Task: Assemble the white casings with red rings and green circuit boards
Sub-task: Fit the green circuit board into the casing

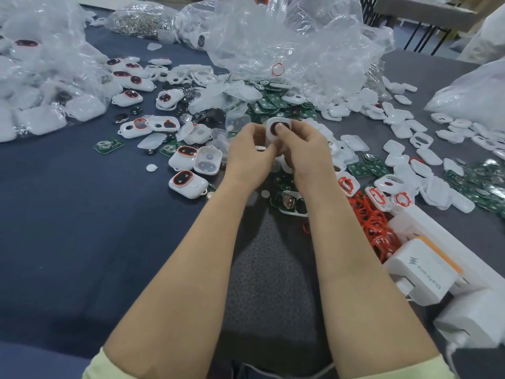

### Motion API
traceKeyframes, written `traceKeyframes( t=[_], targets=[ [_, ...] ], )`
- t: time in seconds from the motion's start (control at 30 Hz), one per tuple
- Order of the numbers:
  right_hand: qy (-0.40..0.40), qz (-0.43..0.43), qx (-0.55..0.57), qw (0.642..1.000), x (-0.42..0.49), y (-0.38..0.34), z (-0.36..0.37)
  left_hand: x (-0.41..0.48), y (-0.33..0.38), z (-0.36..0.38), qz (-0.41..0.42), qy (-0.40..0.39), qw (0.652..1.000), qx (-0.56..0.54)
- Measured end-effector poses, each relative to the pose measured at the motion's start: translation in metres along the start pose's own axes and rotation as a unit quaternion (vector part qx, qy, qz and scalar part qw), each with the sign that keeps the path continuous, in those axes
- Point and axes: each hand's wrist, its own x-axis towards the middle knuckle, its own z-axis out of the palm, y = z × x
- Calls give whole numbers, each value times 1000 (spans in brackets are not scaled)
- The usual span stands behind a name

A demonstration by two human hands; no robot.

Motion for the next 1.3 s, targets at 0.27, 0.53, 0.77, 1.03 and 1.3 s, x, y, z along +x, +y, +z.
traceKeyframes(
  t=[0.27, 0.53, 0.77, 1.03, 1.3],
  targets=[
    [16, -79, -69, 994, -2, 2, 3, 0, -4, 4, -13, -13, 999, -34],
    [-14, -62, -37, 997, -4, 1, 4, 1, -3, 0, -23, 17, 997, -71],
    [-27, -43, 6, 999, -4, 1, 2, 1, -6, 0, -10, 18, 998, -53],
    [2, -59, -54, 997, -4, 2, 5, -1, -6, 2, 11, 6, 1000, -29],
    [-6, -59, -69, 996, -6, 1, 2, -2, -6, 2, 5, 6, 1000, -27]
  ],
)
